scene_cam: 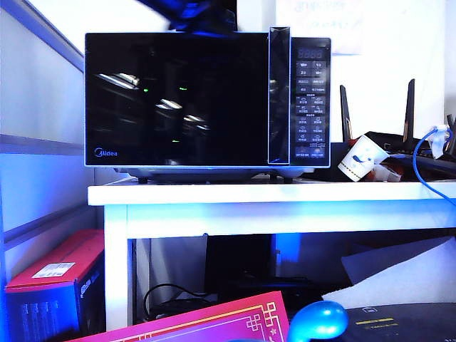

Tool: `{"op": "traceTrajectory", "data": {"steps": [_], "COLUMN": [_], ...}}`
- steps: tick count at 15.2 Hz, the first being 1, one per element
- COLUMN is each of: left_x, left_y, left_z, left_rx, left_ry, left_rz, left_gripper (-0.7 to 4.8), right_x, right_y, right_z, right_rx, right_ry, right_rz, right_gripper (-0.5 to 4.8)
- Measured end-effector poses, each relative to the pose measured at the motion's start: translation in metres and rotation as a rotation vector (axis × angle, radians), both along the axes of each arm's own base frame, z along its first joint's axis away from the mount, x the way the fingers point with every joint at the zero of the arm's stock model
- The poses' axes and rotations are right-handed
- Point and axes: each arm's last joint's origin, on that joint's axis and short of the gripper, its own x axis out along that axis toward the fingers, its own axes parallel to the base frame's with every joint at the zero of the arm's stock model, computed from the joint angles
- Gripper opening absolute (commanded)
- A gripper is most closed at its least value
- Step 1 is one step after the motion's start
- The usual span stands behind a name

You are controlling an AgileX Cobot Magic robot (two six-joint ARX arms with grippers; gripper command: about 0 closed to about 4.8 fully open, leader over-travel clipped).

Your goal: Open the microwave door, place the box of snacks from the top of the microwave inside, then close the microwave door.

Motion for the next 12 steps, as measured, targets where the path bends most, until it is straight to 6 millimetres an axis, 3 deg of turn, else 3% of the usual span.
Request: {"op": "traceTrajectory", "data": {"steps": [4, 9, 12], "left_x": [0.001, 0.010, 0.007], "left_y": [-0.023, -0.027, -0.028], "left_z": [0.004, -0.011, -0.010], "left_rx": [-0.005, 0.042, 0.074], "left_ry": [-0.135, -0.124, -0.114], "left_rz": [0.213, 0.400, 0.480], "left_gripper": [-0.06, -0.06, -0.06], "right_x": [-0.001, -0.001, -0.001], "right_y": [-0.001, -0.001, -0.002], "right_z": [0.002, 0.002, 0.002], "right_rx": [0.010, 0.007, -0.022], "right_ry": [-0.017, -0.019, -0.038], "right_rz": [-0.009, -0.010, -0.074], "right_gripper": [-0.05, -0.05, -0.05]}}
